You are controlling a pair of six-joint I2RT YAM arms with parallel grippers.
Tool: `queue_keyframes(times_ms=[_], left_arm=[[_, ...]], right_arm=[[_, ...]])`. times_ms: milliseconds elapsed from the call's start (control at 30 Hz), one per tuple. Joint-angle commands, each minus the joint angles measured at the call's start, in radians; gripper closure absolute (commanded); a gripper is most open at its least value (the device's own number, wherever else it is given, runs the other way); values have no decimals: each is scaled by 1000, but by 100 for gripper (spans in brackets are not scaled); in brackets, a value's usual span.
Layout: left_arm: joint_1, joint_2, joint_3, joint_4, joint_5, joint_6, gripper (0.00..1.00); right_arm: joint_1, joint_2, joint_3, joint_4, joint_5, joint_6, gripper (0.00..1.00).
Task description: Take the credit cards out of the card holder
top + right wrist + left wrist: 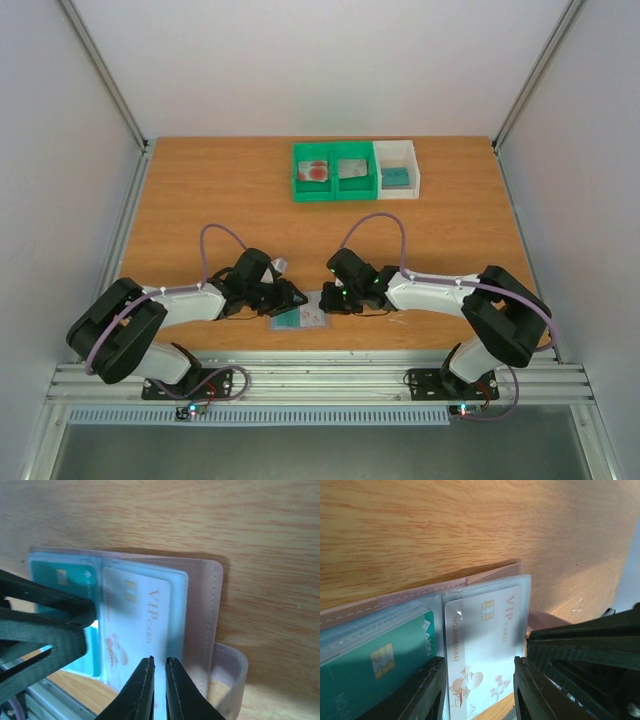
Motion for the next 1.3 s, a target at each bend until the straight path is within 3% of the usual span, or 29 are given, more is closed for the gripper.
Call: queue_keyframes(times_ms=[0,300,633,733,867,967,1267], left_arm=[[1,-9,5,-20,-28,13,61],[1,-3,-38,32,-36,-4,61],[0,21,-64,147,1,-68,70],[0,38,-69,177,11,-81,75],[0,37,-75,191,11,-87,91],[0,16,-71,166,6,-80,99],[2,-104,-44,-44,-91,-22,100]], right_arm=[[9,57,2,27,-12,-6,90],[9,101,-78,70,-2,38,95],[9,106,-78,70,-5,42,96],[9,111,-83,77,-11,45,96],[9,111,-86,79,-9,45,96],[8,111,-86,79,-6,46,96],[5,102,-85,62,10,46,96]])
